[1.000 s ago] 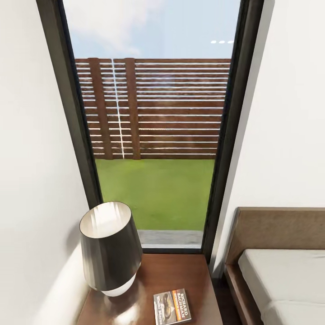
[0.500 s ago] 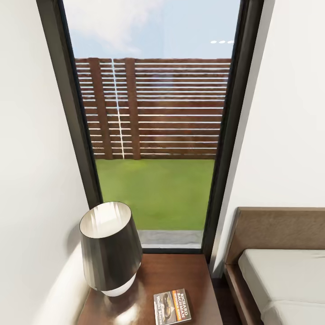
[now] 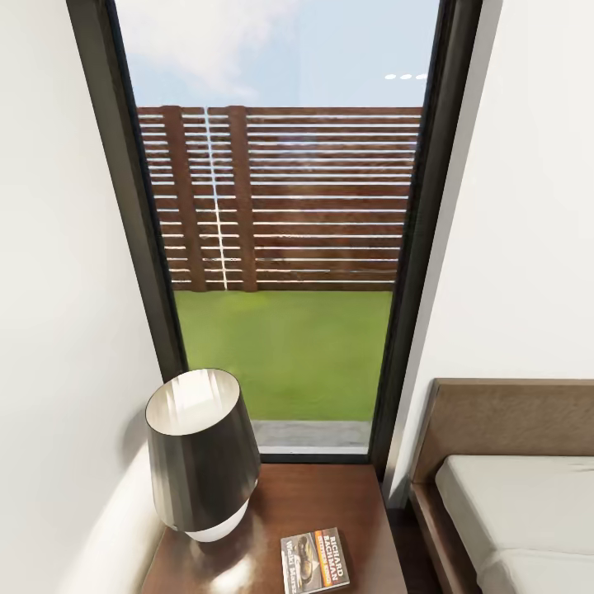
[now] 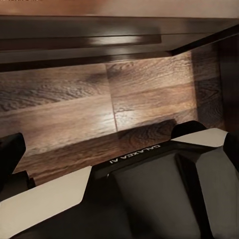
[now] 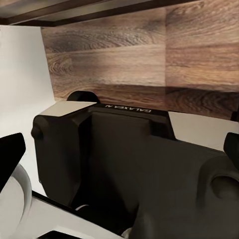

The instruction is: In the bedroom, move the book from the bed onto either nightstand, and place the two sandals side by side next to the bed.

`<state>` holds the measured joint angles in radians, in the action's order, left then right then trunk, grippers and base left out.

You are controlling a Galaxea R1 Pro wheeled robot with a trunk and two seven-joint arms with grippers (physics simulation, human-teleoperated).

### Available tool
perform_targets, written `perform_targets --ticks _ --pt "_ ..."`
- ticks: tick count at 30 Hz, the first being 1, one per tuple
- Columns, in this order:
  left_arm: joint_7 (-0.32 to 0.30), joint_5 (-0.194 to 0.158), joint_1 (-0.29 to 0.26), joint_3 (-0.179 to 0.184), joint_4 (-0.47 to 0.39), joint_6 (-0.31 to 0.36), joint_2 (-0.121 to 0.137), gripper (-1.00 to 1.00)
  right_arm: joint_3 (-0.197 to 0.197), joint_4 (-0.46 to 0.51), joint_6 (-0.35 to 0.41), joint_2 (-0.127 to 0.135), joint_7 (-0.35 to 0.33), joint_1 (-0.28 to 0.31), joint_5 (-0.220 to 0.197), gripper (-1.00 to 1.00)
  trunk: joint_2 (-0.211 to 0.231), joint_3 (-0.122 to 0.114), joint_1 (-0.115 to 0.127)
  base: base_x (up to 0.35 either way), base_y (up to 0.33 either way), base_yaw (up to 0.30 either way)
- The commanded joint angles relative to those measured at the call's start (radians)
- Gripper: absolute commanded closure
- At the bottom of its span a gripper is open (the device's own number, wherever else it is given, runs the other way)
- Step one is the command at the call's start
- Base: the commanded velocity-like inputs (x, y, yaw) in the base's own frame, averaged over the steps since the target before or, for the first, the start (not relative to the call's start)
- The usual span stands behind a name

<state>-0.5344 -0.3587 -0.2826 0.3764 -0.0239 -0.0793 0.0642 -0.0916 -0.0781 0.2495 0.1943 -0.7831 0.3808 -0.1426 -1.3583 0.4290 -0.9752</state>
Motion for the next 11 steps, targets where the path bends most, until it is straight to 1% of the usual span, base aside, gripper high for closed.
perform_targets --ticks 1,11 --pt "-0.002 -0.006 -0.001 0.009 0.001 -0.005 0.000 -1.00 -0.008 -0.002 0.005 0.000 -0.004 0.001 -0.011 -1.00 -0.001 0.001 0.000 0.000 0.000 0.000" --pt "-0.002 -0.006 0.000 0.009 0.001 -0.005 0.000 -1.00 -0.008 -0.002 0.005 -0.001 -0.004 0.001 -0.011 -1.00 -0.001 0.001 0.000 0.000 0.000 0.000"
